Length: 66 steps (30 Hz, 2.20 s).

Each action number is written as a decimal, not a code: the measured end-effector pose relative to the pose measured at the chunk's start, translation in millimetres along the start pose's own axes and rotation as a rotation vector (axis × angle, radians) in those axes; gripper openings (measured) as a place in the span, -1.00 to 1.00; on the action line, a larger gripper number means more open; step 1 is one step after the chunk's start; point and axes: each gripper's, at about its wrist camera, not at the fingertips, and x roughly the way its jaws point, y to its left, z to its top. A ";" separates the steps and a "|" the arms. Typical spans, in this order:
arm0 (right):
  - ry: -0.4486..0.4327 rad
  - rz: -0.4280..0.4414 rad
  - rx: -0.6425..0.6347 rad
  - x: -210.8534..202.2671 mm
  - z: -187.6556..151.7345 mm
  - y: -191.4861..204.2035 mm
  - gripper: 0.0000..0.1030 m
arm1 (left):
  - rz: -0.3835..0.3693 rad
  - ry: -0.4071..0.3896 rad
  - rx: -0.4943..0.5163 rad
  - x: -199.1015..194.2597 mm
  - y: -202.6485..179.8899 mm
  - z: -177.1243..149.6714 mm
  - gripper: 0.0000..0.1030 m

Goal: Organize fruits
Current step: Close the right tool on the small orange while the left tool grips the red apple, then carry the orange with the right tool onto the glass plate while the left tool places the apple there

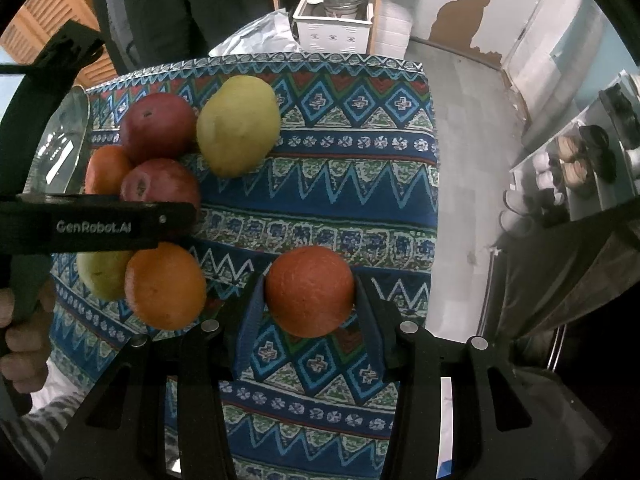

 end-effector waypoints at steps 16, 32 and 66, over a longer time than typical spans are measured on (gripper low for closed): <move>-0.018 -0.013 0.000 -5.8 0.9 1.6 -0.14 | 0.010 -0.064 0.032 -9.2 9.5 -9.0 0.49; -0.071 -0.019 -0.021 -26.3 5.9 15.8 -0.14 | -0.001 -0.189 0.095 -83.0 44.4 -36.0 0.49; -0.156 0.170 -0.284 -40.6 70.3 192.1 -0.14 | 0.096 -0.324 -0.176 -170.0 230.0 -81.4 0.50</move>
